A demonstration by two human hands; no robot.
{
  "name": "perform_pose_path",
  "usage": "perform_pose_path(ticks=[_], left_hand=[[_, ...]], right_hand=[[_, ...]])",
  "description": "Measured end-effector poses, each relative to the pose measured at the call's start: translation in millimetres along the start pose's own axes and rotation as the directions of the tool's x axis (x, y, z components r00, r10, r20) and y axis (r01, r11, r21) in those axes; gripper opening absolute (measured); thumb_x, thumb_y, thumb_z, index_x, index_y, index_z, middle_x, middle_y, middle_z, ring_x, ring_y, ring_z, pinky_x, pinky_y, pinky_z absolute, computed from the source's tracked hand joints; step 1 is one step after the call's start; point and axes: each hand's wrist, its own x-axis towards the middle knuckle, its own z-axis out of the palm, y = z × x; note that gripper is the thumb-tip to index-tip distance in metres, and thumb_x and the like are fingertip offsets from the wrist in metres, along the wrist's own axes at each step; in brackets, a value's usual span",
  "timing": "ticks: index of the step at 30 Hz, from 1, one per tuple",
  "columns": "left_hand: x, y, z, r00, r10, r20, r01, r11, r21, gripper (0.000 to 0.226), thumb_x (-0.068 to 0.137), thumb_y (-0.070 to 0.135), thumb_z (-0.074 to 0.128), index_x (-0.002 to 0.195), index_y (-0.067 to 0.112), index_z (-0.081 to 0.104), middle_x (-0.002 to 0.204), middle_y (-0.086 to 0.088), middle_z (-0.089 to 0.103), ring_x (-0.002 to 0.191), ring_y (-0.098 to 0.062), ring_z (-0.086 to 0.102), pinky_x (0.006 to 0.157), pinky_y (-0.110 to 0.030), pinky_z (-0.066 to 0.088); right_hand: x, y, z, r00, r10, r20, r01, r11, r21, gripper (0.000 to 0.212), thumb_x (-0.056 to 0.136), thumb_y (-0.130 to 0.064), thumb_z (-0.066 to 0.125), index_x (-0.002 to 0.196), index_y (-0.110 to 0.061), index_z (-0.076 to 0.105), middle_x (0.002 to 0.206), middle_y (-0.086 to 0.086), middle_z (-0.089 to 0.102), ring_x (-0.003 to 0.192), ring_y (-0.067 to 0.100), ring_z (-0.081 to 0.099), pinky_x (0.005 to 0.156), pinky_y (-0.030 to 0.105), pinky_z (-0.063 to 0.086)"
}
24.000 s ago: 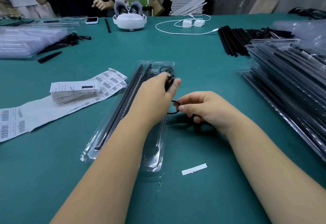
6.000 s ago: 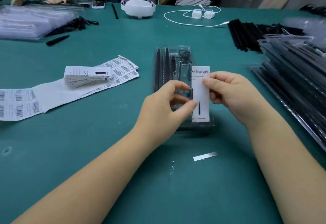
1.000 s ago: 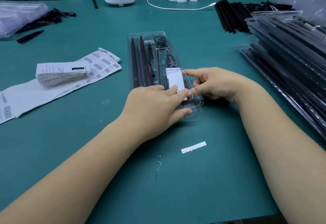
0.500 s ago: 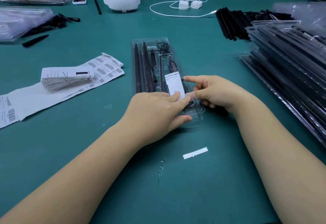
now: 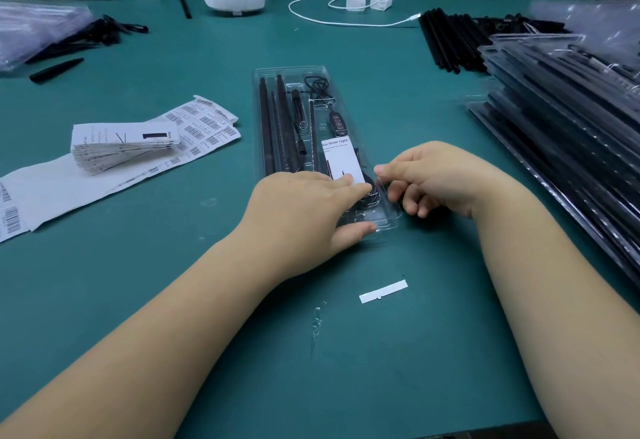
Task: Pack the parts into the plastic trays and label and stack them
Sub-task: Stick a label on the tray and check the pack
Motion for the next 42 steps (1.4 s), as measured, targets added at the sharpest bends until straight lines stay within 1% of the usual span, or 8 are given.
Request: perform_pose_path(ticks=[12,15,21,24,27,31,34,42], left_hand=[[0,4,-2,0.999,-0.021,0.038,0.02,0.999,0.038,0.063,0.087,0.063,0.016,0.134,0.034,0.047,0.129,0.015,0.057,0.117,-0.011,0.056,0.071,-0.037,0.054],[-1,9,-3,1.0,0.003,0.004,-0.003,0.999,0.048,0.07,0.087,0.056,0.009,0.128,0.023,0.055,0.119,0.005,0.064,0.105,-0.018,0.064,0.063,-0.039,0.055],[-2,11,-1,0.994,0.042,-0.103,-0.035,0.997,0.069,0.054,0.092,0.036,0.029,0.11,0.004,0.068,0.099,-0.01,0.072,0.075,-0.025,0.071,0.043,-0.035,0.053],[-2,11,-4,0.997,0.047,-0.065,-0.042,0.996,0.074,0.057,0.091,0.041,0.025,0.114,0.009,0.066,0.102,-0.006,0.072,0.079,-0.023,0.071,0.046,-0.035,0.053],[-1,9,-7,1.0,-0.01,0.011,0.01,0.998,0.057,0.066,0.088,0.058,0.013,0.131,0.028,0.053,0.118,0.008,0.065,0.1,-0.017,0.066,0.057,-0.033,0.052],[-1,6,-3,0.999,-0.021,0.034,0.018,0.997,0.081,0.066,0.081,0.065,0.009,0.137,0.044,0.037,0.135,0.022,0.051,0.117,-0.007,0.056,0.062,-0.025,0.042],[0,6,-2,0.999,-0.024,0.025,0.022,0.997,0.071,0.068,0.08,0.066,0.009,0.135,0.043,0.041,0.136,0.022,0.05,0.119,-0.006,0.054,0.067,-0.027,0.048],[-1,-6,-5,0.993,0.01,0.119,-0.01,1.0,-0.002,0.065,0.078,0.072,0.039,0.13,0.035,0.052,0.123,0.016,0.062,0.117,-0.012,0.053,0.081,-0.035,0.05]], right_hand=[[-6,1,-9,1.0,-0.01,-0.019,0.011,0.996,0.086,0.02,0.088,-0.029,0.064,0.08,-0.013,0.072,0.048,-0.009,0.047,0.035,0.005,0.033,0.034,0.014,0.024],[-7,-1,-14,0.998,0.038,0.054,-0.045,0.99,0.136,0.03,0.092,-0.035,0.054,0.086,-0.011,0.072,0.048,-0.006,0.045,0.033,0.006,0.029,0.034,0.013,0.02],[-13,-4,-13,0.978,0.076,0.195,-0.096,0.991,0.095,0.036,0.093,-0.04,0.048,0.094,-0.011,0.07,0.048,0.001,0.047,0.028,0.007,0.021,0.034,0.01,0.015],[-15,-6,-10,0.971,0.072,0.226,-0.094,0.991,0.091,0.039,0.09,-0.044,0.051,0.098,-0.009,0.067,0.047,0.0,0.045,0.027,0.006,0.021,0.033,0.01,0.015],[-13,-6,-1,0.993,0.072,0.097,-0.082,0.991,0.104,0.029,0.091,-0.034,0.055,0.09,-0.006,0.067,0.045,-0.003,0.04,0.03,0.006,0.021,0.034,0.011,0.015],[-13,-9,9,0.986,-0.011,-0.166,-0.01,0.992,-0.126,0.029,0.079,-0.027,0.071,0.081,0.002,0.068,0.047,-0.001,0.049,0.035,0.011,0.028,0.037,0.017,0.022],[-15,-11,5,0.941,-0.164,-0.296,0.024,0.905,-0.424,0.029,0.071,-0.039,0.078,0.063,-0.013,0.067,0.057,-0.003,0.065,0.033,0.004,0.037,0.043,0.021,0.03],[-12,-8,2,0.999,0.023,-0.036,-0.035,0.932,-0.361,0.033,0.091,-0.036,0.059,0.068,-0.013,0.067,0.051,-0.005,0.064,0.031,0.007,0.038,0.032,0.014,0.028]])
